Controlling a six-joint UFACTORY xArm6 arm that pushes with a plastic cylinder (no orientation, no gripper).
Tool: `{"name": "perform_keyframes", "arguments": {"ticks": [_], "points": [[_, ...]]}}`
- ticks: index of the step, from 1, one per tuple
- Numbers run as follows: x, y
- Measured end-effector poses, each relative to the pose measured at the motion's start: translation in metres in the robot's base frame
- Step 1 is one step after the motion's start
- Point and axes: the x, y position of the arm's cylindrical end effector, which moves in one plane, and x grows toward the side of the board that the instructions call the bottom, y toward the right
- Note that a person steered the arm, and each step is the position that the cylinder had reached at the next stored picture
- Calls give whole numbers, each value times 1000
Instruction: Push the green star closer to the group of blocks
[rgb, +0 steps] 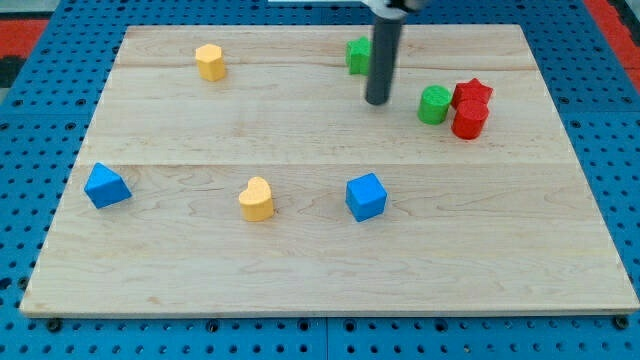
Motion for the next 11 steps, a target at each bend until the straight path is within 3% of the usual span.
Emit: {"name": "perform_keyframes", "arguments": {"ticks": [1, 2, 3, 4, 6, 8, 11], "points": [[-7, -77], [-31, -113], [-77, -78], [-82, -27], [-27, 80], [-53, -24], [-38, -73]]}}
